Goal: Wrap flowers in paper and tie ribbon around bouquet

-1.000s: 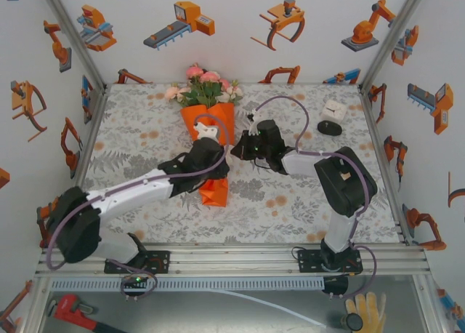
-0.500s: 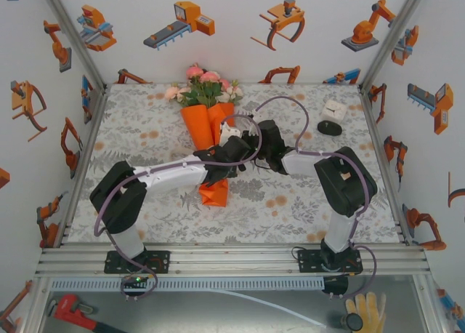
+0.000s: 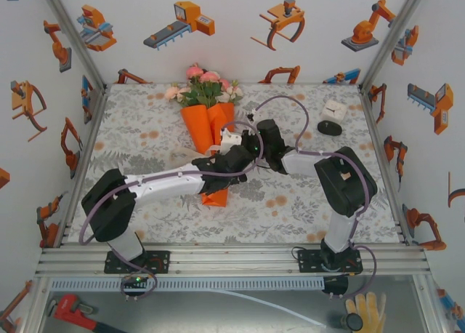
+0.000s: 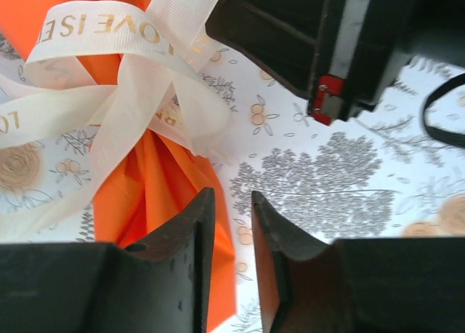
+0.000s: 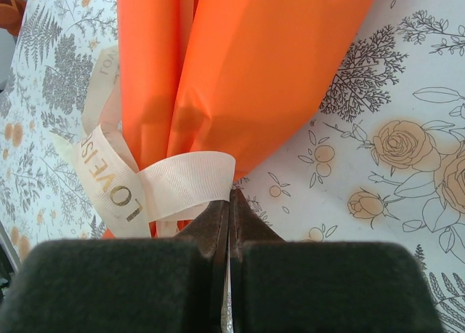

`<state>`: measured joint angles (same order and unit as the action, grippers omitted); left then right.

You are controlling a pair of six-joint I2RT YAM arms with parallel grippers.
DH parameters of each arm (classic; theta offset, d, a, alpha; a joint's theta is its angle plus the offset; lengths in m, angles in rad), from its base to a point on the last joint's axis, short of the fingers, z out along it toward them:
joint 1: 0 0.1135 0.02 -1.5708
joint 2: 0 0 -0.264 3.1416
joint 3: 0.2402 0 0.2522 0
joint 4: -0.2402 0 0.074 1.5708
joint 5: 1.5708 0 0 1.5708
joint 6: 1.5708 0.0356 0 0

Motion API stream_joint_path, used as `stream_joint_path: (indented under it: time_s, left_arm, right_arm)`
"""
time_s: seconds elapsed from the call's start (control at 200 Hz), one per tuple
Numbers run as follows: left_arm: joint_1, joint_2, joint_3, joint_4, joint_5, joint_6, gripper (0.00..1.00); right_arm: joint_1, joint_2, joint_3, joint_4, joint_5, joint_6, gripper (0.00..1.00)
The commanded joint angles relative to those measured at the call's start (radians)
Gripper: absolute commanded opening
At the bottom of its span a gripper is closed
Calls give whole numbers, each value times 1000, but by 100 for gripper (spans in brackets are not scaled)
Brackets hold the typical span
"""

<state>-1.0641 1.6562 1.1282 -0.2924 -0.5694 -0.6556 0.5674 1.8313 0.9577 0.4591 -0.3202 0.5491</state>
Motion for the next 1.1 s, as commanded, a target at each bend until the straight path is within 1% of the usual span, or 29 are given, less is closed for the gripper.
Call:
stream_joint_path:
  time_s: [0.0, 0.055, 0.17, 0.29, 0.36, 0.516, 0.611, 0.711, 0.941, 1.096]
  left_arm:
    - [-4, 24, 13, -23, -79, -103, 28]
    - [-5, 57, 36, -48, -115, -118, 27]
    - [-5, 114, 57, -54, -165, -97, 26]
    - [-5, 138, 57, -9, -185, -49, 26]
    - [-2, 143, 53, 17, -186, -36, 29]
    - [-2, 145, 49, 62, -160, -8, 38]
    - [-1, 146, 51, 62, -173, -6, 38]
    - [-2, 152, 53, 60, -209, 0, 35]
    - [3, 177, 74, 35, -232, 4, 26]
    - [3, 170, 72, 31, -235, 1, 14]
  right_arm:
    - [6, -6, 21, 19, 5, -5, 0]
    - [6, -4, 21, 19, 0, -4, 0]
    - [6, -10, 21, 16, -7, -8, 0]
    - [6, -21, 13, 10, -3, -22, 0]
    - [5, -21, 11, 10, -5, -25, 0]
    - [6, -21, 10, 12, -6, -27, 0]
    - [5, -20, 13, 12, -8, -27, 0]
    - [6, -21, 15, 12, -10, -28, 0]
    - [5, -23, 11, 12, -14, -28, 0]
    - [5, -27, 9, 12, -13, -28, 0]
